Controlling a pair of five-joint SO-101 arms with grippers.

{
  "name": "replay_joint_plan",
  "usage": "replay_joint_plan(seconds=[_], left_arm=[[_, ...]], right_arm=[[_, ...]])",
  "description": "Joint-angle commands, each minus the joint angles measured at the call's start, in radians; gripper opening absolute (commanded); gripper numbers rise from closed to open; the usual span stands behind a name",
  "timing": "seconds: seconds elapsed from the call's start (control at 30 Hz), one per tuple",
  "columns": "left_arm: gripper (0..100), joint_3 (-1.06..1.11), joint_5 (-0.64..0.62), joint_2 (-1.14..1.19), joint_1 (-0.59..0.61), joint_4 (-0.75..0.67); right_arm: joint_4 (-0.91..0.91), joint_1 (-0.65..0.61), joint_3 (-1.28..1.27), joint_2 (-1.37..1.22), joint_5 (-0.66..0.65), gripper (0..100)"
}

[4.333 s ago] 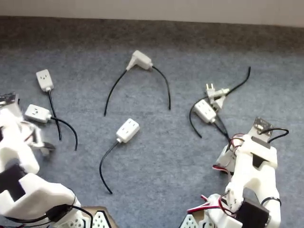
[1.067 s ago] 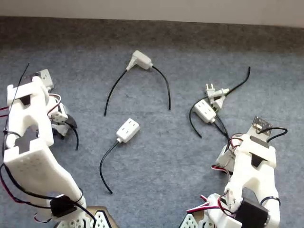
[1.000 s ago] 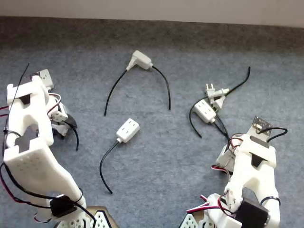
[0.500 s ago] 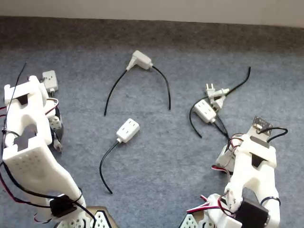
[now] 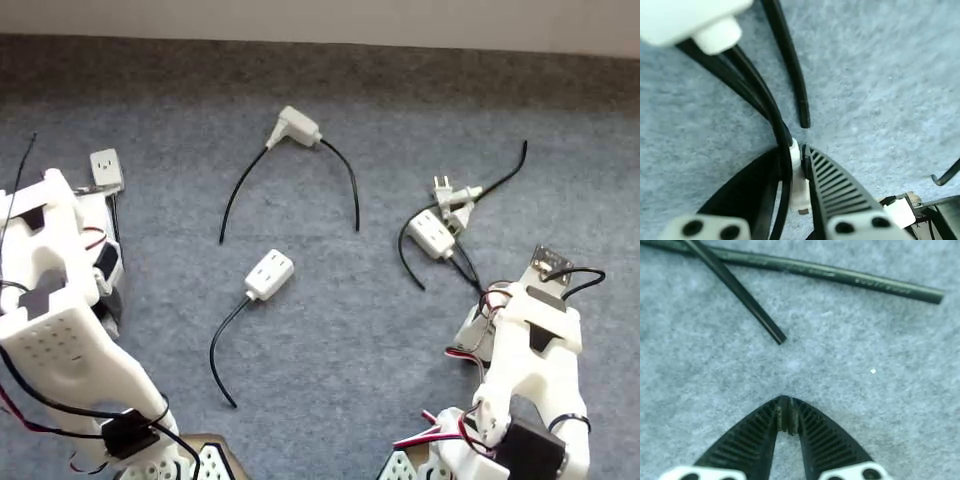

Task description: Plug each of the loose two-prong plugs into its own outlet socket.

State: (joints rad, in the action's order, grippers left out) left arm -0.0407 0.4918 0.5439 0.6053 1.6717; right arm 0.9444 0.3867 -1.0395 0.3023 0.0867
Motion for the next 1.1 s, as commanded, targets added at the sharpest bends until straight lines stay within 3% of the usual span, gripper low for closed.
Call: replay_joint_plan(seconds=[0.0, 0.57, 0.73, 0.87, 1.07], left_arm=[[8, 0.030, 0.020, -0.015, 0.013, 0.031], [10, 0.120, 0.086, -0.016, 0.104, -0.012], [0, 0.117, 0.091, -0.016, 0.101, -0.011], [0, 0.108, 0.091, -0.022, 0.104, -0.009], [0, 0.120, 0.149, -0.222, 0.101, 0.077]], right_arm=[[-0.035, -0.019, -0.004, -0.007, -0.009, 0.9], [-0.035, -0.019, -0.004, -0.007, -0.009, 0.9], [-0.035, -0.019, -0.004, -0.007, -0.009, 0.9], [-0.035, -0.019, -0.004, -0.007, -0.009, 0.9], [-0.035, -0.019, -0.004, -0.007, -0.009, 0.9]])
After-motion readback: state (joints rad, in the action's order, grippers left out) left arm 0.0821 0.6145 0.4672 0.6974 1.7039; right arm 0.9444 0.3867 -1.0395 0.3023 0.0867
